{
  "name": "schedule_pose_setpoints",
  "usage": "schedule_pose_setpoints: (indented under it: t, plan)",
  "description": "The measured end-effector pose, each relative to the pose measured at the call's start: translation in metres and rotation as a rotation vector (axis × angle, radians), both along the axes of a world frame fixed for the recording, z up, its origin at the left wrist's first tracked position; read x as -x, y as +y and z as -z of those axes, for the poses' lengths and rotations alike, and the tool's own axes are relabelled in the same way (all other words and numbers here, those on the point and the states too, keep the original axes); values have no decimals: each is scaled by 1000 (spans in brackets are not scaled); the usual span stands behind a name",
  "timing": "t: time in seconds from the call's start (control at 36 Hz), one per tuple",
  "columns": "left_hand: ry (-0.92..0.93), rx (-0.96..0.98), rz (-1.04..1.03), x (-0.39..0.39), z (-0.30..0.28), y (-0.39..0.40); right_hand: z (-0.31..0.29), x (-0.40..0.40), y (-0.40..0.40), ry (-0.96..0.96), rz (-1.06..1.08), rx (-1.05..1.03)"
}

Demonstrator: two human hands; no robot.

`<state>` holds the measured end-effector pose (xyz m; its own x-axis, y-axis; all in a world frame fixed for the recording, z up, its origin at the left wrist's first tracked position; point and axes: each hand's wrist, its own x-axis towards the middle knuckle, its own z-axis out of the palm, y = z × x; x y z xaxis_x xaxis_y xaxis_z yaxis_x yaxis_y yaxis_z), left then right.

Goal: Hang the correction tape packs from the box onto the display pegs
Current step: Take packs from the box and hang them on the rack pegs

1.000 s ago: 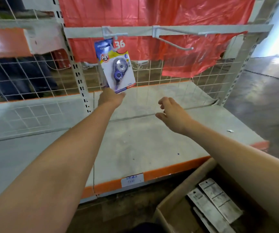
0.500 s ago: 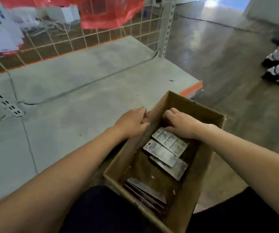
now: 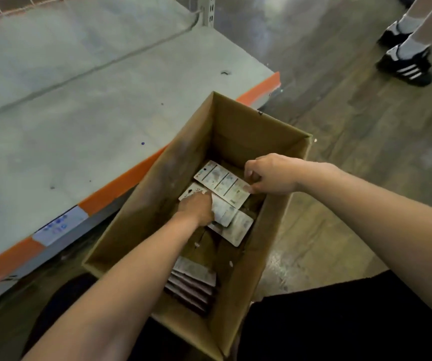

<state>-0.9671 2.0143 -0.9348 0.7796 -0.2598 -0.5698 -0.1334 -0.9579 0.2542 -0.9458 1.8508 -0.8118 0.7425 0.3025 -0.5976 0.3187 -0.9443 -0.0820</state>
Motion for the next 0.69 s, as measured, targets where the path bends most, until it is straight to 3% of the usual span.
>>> schedule_pose_setpoints:
  t: [0.14,0.28,0.39,0.44,0.53,0.69]
  plan:
    - [99,45,-297,7,27,-20,3,-5,-10,12,3,15]
    - [264,350,-906,8,37,-37,4,-13,-15,24,11,8]
    - [240,498,-1288,2,36,-45,3,-18,-10,12,11,-38]
    - [233,508,-1380,-2,35,-46,3,-21,-7,1,8,-57]
    - [304,675,-1432,-9,26,-50,3,-24,-3,6,11,-70]
    - [275,850,-1450,-15,-6,-44,-3,-29,5,2,24,-55]
